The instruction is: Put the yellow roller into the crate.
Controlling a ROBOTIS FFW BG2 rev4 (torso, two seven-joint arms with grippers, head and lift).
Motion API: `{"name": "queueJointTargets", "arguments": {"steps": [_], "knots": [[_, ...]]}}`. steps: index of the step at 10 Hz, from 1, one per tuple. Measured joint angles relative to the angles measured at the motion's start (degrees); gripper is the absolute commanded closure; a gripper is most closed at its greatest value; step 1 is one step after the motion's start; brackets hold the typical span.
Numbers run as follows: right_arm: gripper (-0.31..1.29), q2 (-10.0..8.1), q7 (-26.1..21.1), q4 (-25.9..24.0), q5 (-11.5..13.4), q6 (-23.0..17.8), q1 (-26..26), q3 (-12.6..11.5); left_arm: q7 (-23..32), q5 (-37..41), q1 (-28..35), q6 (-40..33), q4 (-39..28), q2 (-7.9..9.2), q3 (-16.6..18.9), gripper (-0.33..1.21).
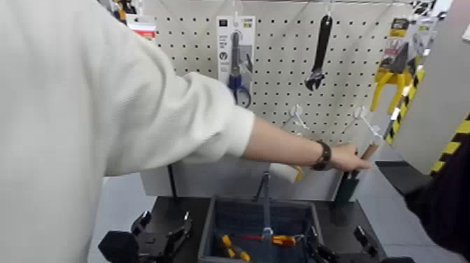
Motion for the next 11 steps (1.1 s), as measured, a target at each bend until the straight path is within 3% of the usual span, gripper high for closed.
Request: {"name": "queueJointTargets", "arguments": {"steps": [4, 7, 9, 11], "knots": [[0.13, -0.02, -0.05, 0.00, -0.02, 0.03, -0.01, 0.00, 0.00, 0.00, 0.13, 0.01, 0.00, 0.00, 0.14, 0.11], [0.14, 0.28, -0.15, -0.37, 0.12, 0.33, -0.32, -1.78, 0.00, 0.00, 0.14, 0.01, -0.01, 0.00, 0.18, 0.11], [0.14, 0.52, 0.36, -1.65, 0.63, 3.01, -0.96, -3.05, -0.04, 0.08, 0.21, 0.08, -0.01, 0.00, 0.27, 0.11], [0.14, 0.56, 5.69, -3.14, 1.42, 7.47, -2.63, -5.55, -0.09, 0.16, 0.27, 0.09, -0.01, -0.07, 0.34, 0.11]]}}
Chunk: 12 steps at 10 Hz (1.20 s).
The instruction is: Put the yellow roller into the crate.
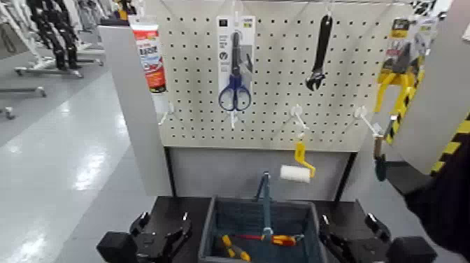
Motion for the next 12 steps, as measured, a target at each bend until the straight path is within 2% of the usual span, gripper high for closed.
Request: {"name": "queueJointTargets", "arguments": {"steps": [2, 5, 9, 12], "knots": [[0.14, -0.51, 8.63, -0.36, 0.65, 5.82, -4.07, -2.65, 0.00, 0.01, 0.03, -0.06, 0.00, -0.02, 0.01, 0.11], [0.14, -2.36, 15.17, 0.80, 1.35, 12.44, -10.67, -3.57, 0.00, 0.01, -0.05, -0.14, 0.00, -0.11, 0.02, 0.11], [0.14, -4.65, 19.23, 4.60, 1.18, 15.52, -17.41, -3.15, 0.00, 0.01, -0.07, -0.25, 0.10, -0.25, 0.10, 0.11], [0.14, -6.91, 22.99, 8.38, 0.78, 17.00, -22.78, -1.32, 0.00, 0.01, -0.19, -0.35, 0.18, -0.29, 0.09, 0.11]]}}
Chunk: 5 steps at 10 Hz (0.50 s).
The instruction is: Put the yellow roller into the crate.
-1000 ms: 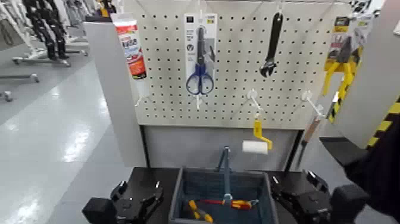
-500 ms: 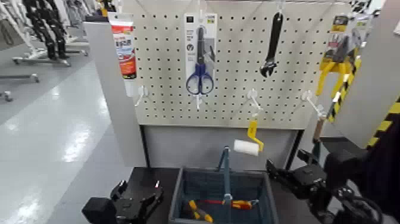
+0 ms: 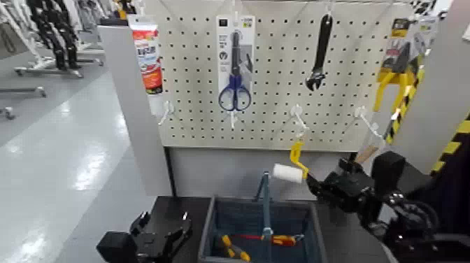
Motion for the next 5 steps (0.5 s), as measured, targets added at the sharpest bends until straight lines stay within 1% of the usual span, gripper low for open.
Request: {"name": "queueJointTargets", "arguments": {"steps": [3, 5], "knots": [[0.14, -1.42, 2.01, 3.71, -1.18, 0.18, -4.15, 1.91, 0.00, 0.06, -0.07, -0.08, 0.09, 0.01, -0.08, 0.12], [0.14, -2.18, 3.37, 7.00, -2.10, -0.74, -6.54, 3.09, -0.07, 0.10, -0.25, -0.10, 0.28, 0.01, -0.16, 0.12]]}}
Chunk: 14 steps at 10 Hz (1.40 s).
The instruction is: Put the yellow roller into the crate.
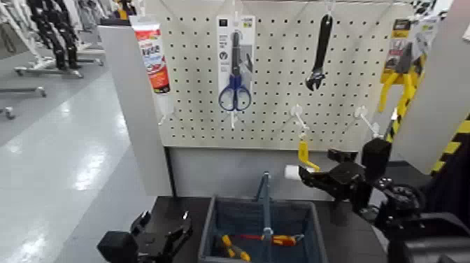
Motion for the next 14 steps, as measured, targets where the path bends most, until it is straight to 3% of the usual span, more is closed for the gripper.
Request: {"name": "queueJointTargets", "arguments": {"steps": [6, 7, 8, 9, 10, 11, 14], "knots": [[0.18, -1.87, 3.41, 10.55, -2.57, -4.56, -6.57, 4.17, -0.28, 0.42, -0.97, -0.27, 0.91, 0.34, -0.87, 0.12], [0.40, -2.04, 3.31, 11.59, -2.97, -5.46, -7.28, 4.77, -0.28, 0.49, -1.10, -0.31, 1.05, 0.36, -0.99, 0.12], [0.91, -2.09, 3.15, 12.44, -3.33, -6.18, -7.85, 5.22, -0.28, 0.51, -1.17, -0.35, 1.13, 0.41, -1.08, 0.12], [1.09, -2.10, 2.70, 12.70, -3.39, -6.45, -8.19, 5.56, -0.28, 0.54, -1.20, -0.35, 1.18, 0.44, -1.12, 0.12], [1.13, -2.05, 2.28, 12.66, -3.39, -6.50, -8.23, 5.76, -0.29, 0.59, -1.20, -0.35, 1.21, 0.44, -1.10, 0.12], [1.29, -2.05, 2.24, 12.59, -3.44, -6.49, -8.23, 5.92, -0.31, 0.63, -1.20, -0.35, 1.22, 0.44, -1.07, 0.12], [1.28, -2.11, 2.01, 12.51, -4.15, -6.86, -8.20, 6.27, -0.36, 0.69, -1.06, -0.41, 1.22, 0.36, -0.94, 0.12]]}}
